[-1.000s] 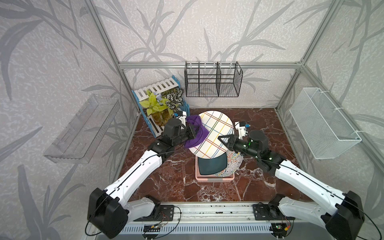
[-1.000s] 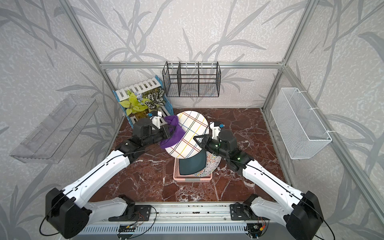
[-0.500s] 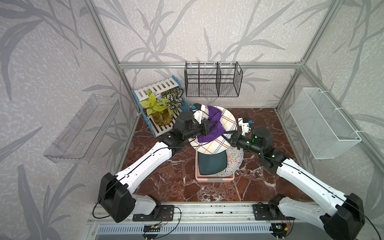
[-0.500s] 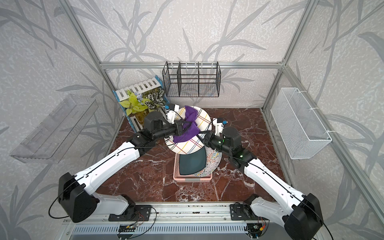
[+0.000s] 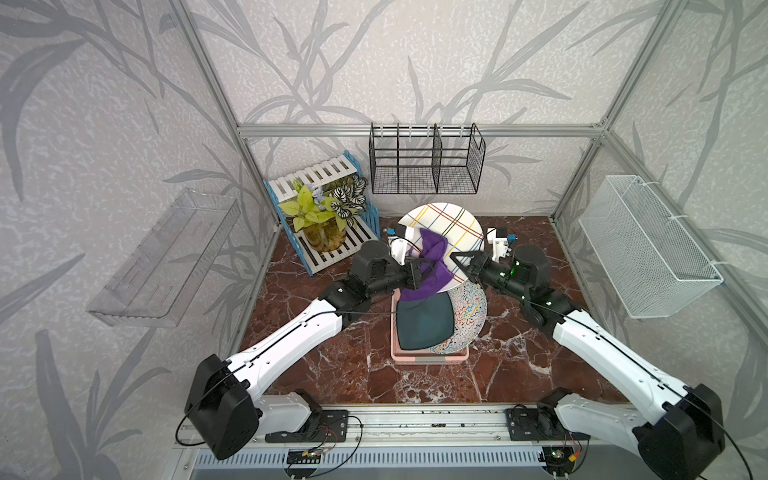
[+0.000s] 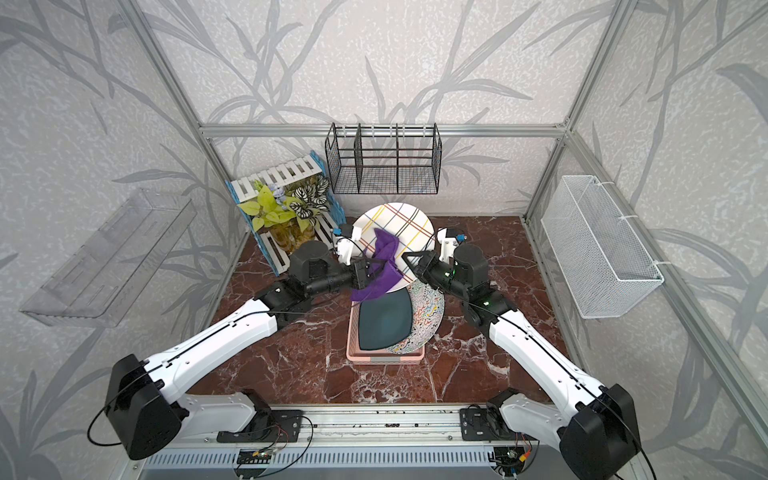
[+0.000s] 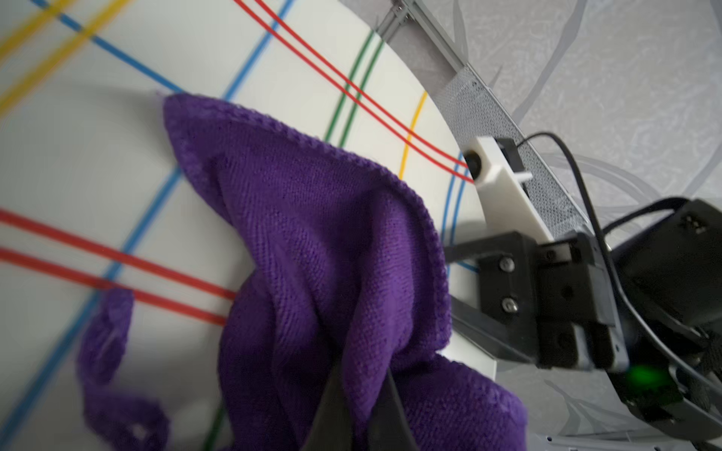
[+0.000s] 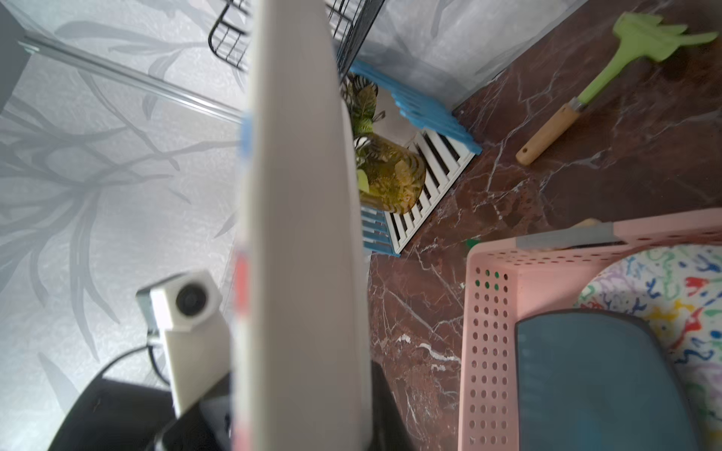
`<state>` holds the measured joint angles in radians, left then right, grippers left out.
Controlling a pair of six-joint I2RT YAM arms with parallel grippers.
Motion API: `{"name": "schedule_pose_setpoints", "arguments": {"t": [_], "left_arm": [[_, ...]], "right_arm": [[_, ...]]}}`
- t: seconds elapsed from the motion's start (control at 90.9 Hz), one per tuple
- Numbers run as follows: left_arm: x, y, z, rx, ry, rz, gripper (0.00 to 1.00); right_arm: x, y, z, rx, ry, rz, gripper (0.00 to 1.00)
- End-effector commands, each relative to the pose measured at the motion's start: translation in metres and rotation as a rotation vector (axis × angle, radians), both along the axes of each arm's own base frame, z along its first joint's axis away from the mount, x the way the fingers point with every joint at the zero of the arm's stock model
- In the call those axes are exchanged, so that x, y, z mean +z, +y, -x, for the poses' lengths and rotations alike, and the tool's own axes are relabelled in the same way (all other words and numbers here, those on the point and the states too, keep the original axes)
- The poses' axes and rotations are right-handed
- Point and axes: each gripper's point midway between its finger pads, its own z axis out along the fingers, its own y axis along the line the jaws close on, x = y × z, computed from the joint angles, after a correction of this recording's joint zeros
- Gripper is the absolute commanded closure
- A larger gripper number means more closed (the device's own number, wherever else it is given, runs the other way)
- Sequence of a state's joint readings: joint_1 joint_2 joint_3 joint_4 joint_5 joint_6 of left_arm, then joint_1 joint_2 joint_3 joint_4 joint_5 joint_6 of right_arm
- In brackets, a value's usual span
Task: Wipe the wet plate dry
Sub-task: Wipe the plate with towel.
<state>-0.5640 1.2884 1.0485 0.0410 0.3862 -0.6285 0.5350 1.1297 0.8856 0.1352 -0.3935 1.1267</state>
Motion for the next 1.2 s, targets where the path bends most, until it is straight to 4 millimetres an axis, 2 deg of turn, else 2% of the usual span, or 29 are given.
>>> {"name": "schedule_pose_setpoints", "arguments": {"t": [0.0, 0.033, 0.077, 0.143, 0.242, 0.308, 0.363, 0.418, 0.462, 0.528, 0.627, 0.671, 0.704, 0.759, 0.792, 0.825, 0.891, 0.935, 1.012, 1.1, 1.188], "left_arm": [[-0.023, 0.063, -0.045, 0.242, 0.091, -0.107, 1.0], [-0.009, 0.064, -0.052, 0.251, 0.049, -0.125, 1.0], [0.006, 0.054, -0.056, 0.213, 0.006, -0.131, 1.0], [0.019, 0.017, -0.05, 0.063, -0.033, -0.101, 1.0], [0.019, -0.054, -0.012, -0.21, -0.08, -0.115, 1.0], [0.012, -0.077, 0.011, -0.299, -0.093, -0.127, 1.0], [0.003, -0.077, 0.019, -0.313, -0.077, -0.12, 1.0], [-0.008, -0.063, 0.017, -0.252, -0.063, -0.145, 1.0], [-0.017, -0.051, 0.015, -0.199, -0.059, -0.17, 1.0], [-0.029, -0.046, 0.021, -0.202, -0.051, -0.194, 1.0], [-0.042, -0.057, 0.033, -0.273, 0.008, -0.18, 1.0], [-0.045, -0.057, 0.031, -0.269, 0.03, -0.182, 1.0], [-0.041, -0.052, 0.027, -0.244, 0.033, -0.171, 1.0], [-0.016, -0.041, 0.018, -0.202, 0.005, -0.075, 1.0], [0.002, -0.029, 0.01, -0.164, 0.0, 0.019, 1.0], [0.027, -0.012, 0.004, -0.124, -0.026, 0.129, 1.0], [0.072, 0.024, -0.005, -0.058, -0.077, 0.349, 1.0], [0.098, 0.039, -0.005, -0.056, -0.096, 0.466, 1.0], [0.142, 0.049, 0.003, -0.099, -0.145, 0.606, 1.0], [0.186, 0.054, 0.016, -0.168, -0.178, 0.78, 1.0], [0.217, 0.062, 0.027, -0.241, -0.182, 0.966, 1.0]], "right_arm": [[0.087, 0.036, 0.07, 0.272, -0.315, -0.094, 1.0], [0.081, 0.043, 0.079, 0.301, -0.319, -0.077, 1.0], [0.075, 0.051, 0.09, 0.343, -0.327, -0.071, 1.0], [0.071, 0.059, 0.095, 0.379, -0.335, -0.072, 1.0], [0.082, 0.049, 0.076, 0.293, -0.355, -0.075, 1.0], [0.094, 0.028, 0.055, 0.209, -0.351, -0.1, 1.0], [0.102, 0.006, 0.039, 0.134, -0.342, -0.135, 1.0], [0.105, -0.014, 0.028, 0.069, -0.332, -0.16, 1.0], [0.107, -0.022, 0.026, 0.044, -0.335, -0.167, 1.0], [0.106, -0.013, 0.034, 0.089, -0.335, -0.145, 1.0], [0.11, 0.019, 0.052, 0.218, -0.349, -0.132, 1.0], [0.114, 0.02, 0.05, 0.22, -0.35, -0.146, 1.0], [0.116, 0.013, 0.045, 0.182, -0.352, -0.149, 1.0], [0.118, -0.011, 0.032, 0.08, -0.344, -0.16, 1.0], [0.121, -0.029, 0.025, 0.02, -0.346, -0.184, 1.0], [0.124, -0.048, 0.019, -0.034, -0.346, -0.212, 1.0], [0.132, -0.078, 0.016, -0.092, -0.357, -0.264, 1.0], [0.139, -0.09, 0.019, -0.106, -0.373, -0.29, 1.0], [0.154, -0.098, 0.027, -0.101, -0.424, -0.332, 1.0], [0.169, -0.096, 0.032, -0.07, -0.456, -0.381, 1.0], [0.183, -0.094, 0.034, -0.037, -0.494, -0.46, 1.0]]}}
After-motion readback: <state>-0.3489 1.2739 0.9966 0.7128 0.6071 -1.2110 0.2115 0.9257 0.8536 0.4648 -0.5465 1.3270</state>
